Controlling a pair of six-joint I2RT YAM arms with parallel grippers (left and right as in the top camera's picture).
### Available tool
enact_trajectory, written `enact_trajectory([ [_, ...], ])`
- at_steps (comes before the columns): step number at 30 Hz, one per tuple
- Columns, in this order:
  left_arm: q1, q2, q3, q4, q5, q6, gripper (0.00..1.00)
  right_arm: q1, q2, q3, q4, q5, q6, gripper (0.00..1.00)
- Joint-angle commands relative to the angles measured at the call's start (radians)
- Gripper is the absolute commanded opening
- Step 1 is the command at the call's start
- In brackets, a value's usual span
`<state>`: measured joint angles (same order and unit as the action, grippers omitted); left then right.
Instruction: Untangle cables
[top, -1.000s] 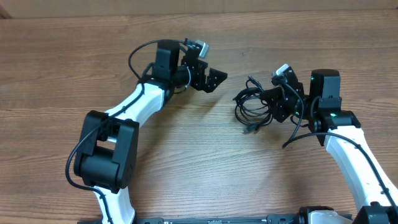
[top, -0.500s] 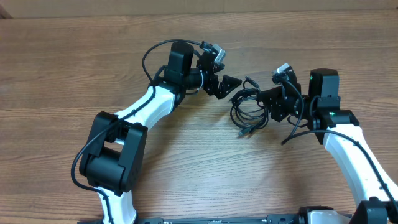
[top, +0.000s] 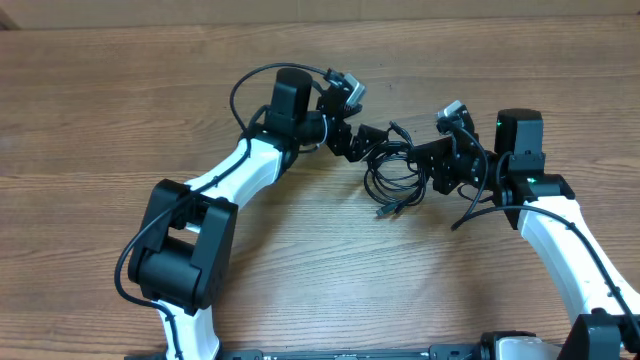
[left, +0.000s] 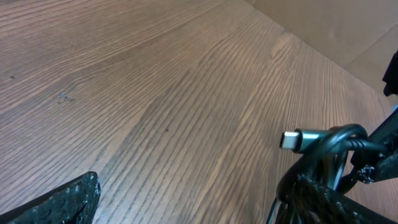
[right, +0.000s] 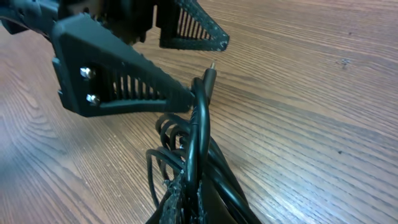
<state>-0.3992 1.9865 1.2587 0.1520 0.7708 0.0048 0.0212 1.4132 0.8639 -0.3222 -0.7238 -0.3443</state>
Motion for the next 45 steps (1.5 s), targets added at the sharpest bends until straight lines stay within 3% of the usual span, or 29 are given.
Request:
enact_trajectory([
  [1,-0.016,0.006,-0.001,-0.002,0.006,0.042,1.00,-0.001,-0.003,0.006,0.011,-0.041,0.005,0.04],
  [14,-0.034,0.006,-0.001,-0.030,-0.124,0.040,1.00,0.001,-0.003,0.006,0.010,-0.092,0.004,0.04],
  [21,-0.034,0.006,-0.001,-0.080,-0.289,-0.020,0.99,0.001,-0.003,0.006,0.009,-0.172,-0.004,0.04],
  [30,-0.040,0.006,-0.001,-0.063,-0.288,-0.065,0.99,0.014,-0.003,0.006,-0.004,-0.183,-0.031,0.04],
  [45,-0.048,0.006,-0.001,-0.216,-0.219,-0.018,1.00,0.014,-0.003,0.006,-0.031,0.012,-0.020,0.04],
])
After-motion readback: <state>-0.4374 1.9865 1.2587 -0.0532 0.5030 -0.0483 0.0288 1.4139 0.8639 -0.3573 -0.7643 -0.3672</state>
